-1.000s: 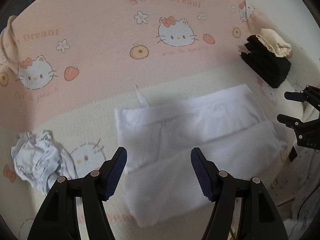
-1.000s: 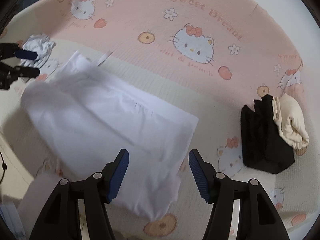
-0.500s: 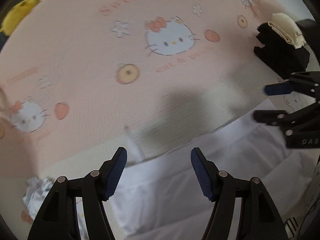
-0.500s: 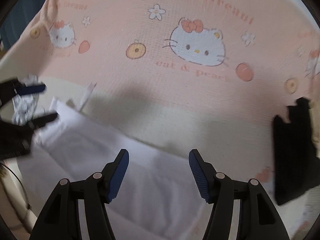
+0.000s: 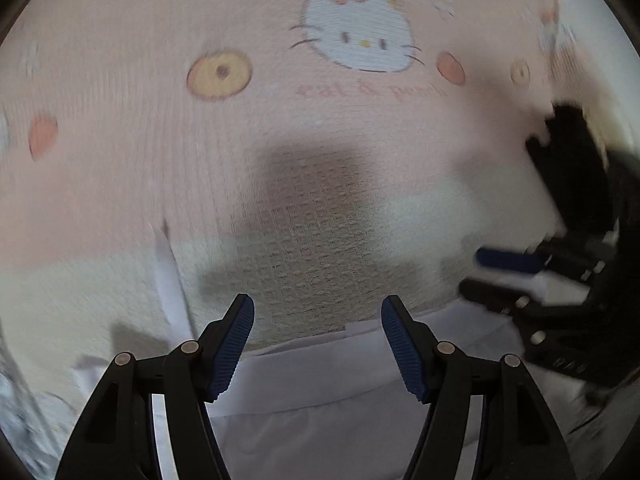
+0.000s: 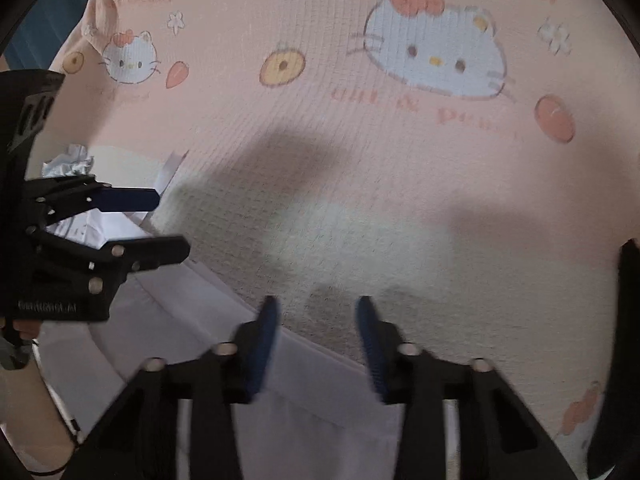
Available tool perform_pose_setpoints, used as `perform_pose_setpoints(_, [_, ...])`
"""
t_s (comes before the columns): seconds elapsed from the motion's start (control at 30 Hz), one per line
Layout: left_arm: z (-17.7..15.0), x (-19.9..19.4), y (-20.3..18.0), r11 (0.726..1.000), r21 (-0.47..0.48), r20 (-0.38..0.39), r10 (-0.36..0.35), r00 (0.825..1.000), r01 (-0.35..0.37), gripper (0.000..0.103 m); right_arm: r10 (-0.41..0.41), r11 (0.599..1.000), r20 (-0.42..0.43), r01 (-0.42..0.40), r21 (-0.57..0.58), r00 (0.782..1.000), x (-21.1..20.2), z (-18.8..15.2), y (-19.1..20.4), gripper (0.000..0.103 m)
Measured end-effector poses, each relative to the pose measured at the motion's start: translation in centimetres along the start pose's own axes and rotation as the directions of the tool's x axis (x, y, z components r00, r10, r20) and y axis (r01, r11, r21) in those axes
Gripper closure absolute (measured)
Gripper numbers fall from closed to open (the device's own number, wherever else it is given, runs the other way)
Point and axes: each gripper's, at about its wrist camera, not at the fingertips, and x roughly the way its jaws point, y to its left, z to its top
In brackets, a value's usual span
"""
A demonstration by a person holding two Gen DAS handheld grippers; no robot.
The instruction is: Fold clothes
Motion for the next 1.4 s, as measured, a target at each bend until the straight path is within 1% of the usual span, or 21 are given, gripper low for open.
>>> perform_pose_setpoints(0.07, [-0.1, 0.3, 0.8, 0.997, -0.063, -0.009, -0.04, 0.999, 0.039, 0.039, 0.019, 1.0, -0.012, -0.019, -0.006, 1.0, 0.7, 0.1, -0.2, 0.073])
perform_pose_setpoints(0.17, [-0.1, 0.8, 1.5, 0.985, -0.131, -0.018, -0.113, 0.993, 0.109, 0.041, 0.048, 0.999, -0.03, -0.048, -0.014, 0.998, 1.7, 0.2, -0.6, 0.083])
perform_pose_setpoints(0.23, [0.0, 1.2, 1.3, 0.983, -0.138, -0.033, -0.131, 0.991, 0.125, 0.043, 0.066, 0.998, -0.049, -0.066, -0.013, 0.997, 2.1, 0.0, -0.4, 0.085])
perform_pose_setpoints(0.4, [0.1, 1.9, 0.3, 0.978, -0.121, -0.068, -0.178, 0.982, 0.169, 0.048, 0.055, 0.998, -0.096, -0.052, 0.034, 0.994, 2.7, -0.8, -0.6, 0.085])
perform_pose_setpoints(0.47, [0.0, 2.1, 0.1, 0.981, -0.121, -0.088, -0.164, 0.983, 0.153, 0.048, 0.069, 0.996, -0.104, -0.063, 0.061, 0.992, 2.6, -0.9, -0.6, 0.085])
perform_pose_setpoints(0.53, [-0.2, 2.3, 0.1, 0.979, -0.129, -0.102, -0.172, 0.98, 0.159, 0.048, 0.077, 0.995, -0.115, -0.069, 0.078, 0.99, 2.6, -1.0, -0.5, 0.085])
perform_pose_setpoints(0.6, [-0.4, 2.2, 0.1, 0.977, -0.136, -0.112, -0.178, 0.978, 0.162, 0.048, 0.071, 0.997, -0.117, -0.066, 0.041, 0.991, 2.5, -1.5, 0.2, 0.085])
perform_pose_setpoints(0.67, [-0.5, 2.2, -0.1, 0.98, -0.129, -0.116, -0.166, 0.979, 0.151, 0.048, 0.073, 0.997, -0.119, -0.072, 0.016, 0.99, 2.6, -1.9, 0.6, 0.085])
perform_pose_setpoints(0.73, [-0.6, 2.2, -0.6, 0.985, -0.113, -0.114, -0.141, 0.983, 0.128, 0.048, 0.083, 0.997, -0.121, -0.083, 0.011, 0.989, 2.6, -2.0, 0.6, 0.085])
perform_pose_setpoints(0.87, [-0.8, 2.1, -1.8, 0.993, -0.089, -0.126, -0.088, 0.988, 0.077, 0.048, 0.128, 0.991, -0.12, -0.123, 0.044, 0.985, 2.9, -2.0, -0.3, 0.085])
perform_pose_setpoints(1.0, [-1.3, 2.1, -2.8, 0.99, -0.098, -0.143, -0.111, 0.983, 0.098, 0.048, 0.144, 0.989, -0.114, -0.138, 0.059, 0.983, 3.2, -2.1, -0.6, 0.085])
perform_pose_setpoints(1.2, [-1.3, 2.3, -4.0, 0.996, -0.06, -0.134, -0.079, 0.988, 0.072, 0.048, 0.155, 0.987, -0.105, -0.149, 0.058, 0.982, 3.0, -2.1, -0.8, 0.085])
perform_pose_setpoints(1.23, [-1.4, 2.2, -4.2, 0.995, -0.057, -0.13, -0.086, 0.988, 0.079, 0.056, 0.155, 0.987, -0.101, -0.149, 0.063, 0.983, 3.1, -2.0, -0.8, 0.085])
perform_pose_setpoints(1.27, [-1.5, 2.2, -4.5, 0.996, -0.047, -0.129, -0.083, 0.988, 0.078, 0.068, 0.156, 0.987, -0.099, -0.15, 0.066, 0.983, 3.2, -2.0, -0.8, 0.084])
perform_pose_setpoints(1.3, [-1.6, 2.2, -4.7, 0.997, -0.037, -0.127, -0.079, 0.989, 0.074, 0.072, 0.157, 0.986, -0.098, -0.151, 0.065, 0.983, 3.3, -1.9, -0.7, 0.084])
perform_pose_setpoints(1.37, [-1.9, 2.2, -5.1, 0.998, -0.013, -0.113, -0.057, 0.992, 0.056, 0.088, 0.155, 0.987, -0.099, -0.149, 0.062, 0.983, 3.4, -1.8, -0.6, 0.084])
perform_pose_setpoints(1.4, [-2.0, 2.1, -5.0, 0.999, -0.013, -0.101, -0.052, 0.994, 0.051, 0.089, 0.152, 0.987, -0.1, -0.146, 0.059, 0.983, 3.5, -1.7, -0.6, 0.084])
